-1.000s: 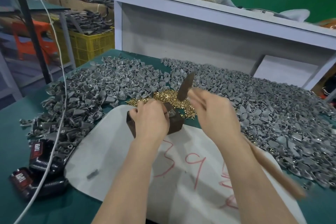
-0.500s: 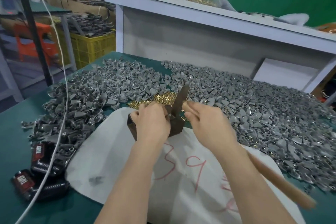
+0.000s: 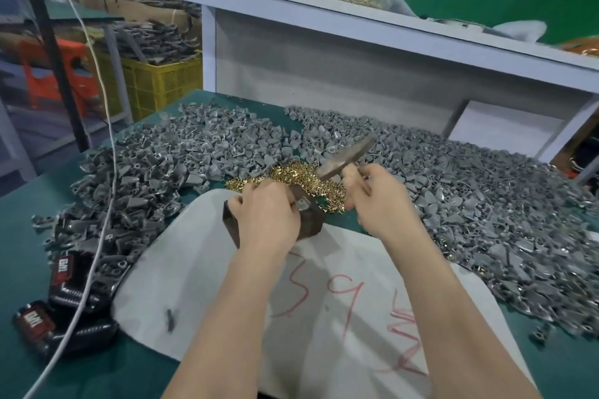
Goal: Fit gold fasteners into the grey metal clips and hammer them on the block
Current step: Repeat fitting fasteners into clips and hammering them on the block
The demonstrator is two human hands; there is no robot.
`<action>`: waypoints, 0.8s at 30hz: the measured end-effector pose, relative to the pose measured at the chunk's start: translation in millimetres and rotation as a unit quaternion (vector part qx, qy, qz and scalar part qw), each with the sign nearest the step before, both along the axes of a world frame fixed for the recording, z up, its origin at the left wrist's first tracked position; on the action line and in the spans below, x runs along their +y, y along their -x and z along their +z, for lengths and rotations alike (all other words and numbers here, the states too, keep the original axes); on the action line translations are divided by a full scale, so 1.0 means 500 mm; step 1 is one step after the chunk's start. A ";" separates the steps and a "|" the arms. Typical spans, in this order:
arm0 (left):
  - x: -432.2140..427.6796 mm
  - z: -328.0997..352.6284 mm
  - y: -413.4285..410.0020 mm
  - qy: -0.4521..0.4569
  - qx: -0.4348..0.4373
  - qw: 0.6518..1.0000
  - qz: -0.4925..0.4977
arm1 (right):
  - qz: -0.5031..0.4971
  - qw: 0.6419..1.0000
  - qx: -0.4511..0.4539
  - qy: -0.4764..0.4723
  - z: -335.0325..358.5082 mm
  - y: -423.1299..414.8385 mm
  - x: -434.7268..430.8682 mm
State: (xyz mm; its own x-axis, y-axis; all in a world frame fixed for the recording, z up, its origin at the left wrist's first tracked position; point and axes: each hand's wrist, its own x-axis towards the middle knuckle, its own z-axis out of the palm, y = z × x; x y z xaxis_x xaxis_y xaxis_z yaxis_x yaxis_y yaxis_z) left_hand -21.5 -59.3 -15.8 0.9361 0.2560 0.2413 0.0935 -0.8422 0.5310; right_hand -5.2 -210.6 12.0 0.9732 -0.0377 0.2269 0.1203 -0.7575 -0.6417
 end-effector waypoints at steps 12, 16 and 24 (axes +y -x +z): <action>-0.003 -0.001 0.005 0.035 -0.016 0.999 -0.011 | -0.045 0.975 0.128 0.176 -0.076 -0.034 -0.003; -0.007 0.002 0.003 0.073 -0.052 0.996 -0.029 | 0.016 0.997 -0.005 0.078 -0.039 -0.013 0.017; 0.007 0.012 -0.007 0.305 -0.147 0.941 0.017 | -0.151 0.972 -0.063 -0.170 0.022 -0.091 0.019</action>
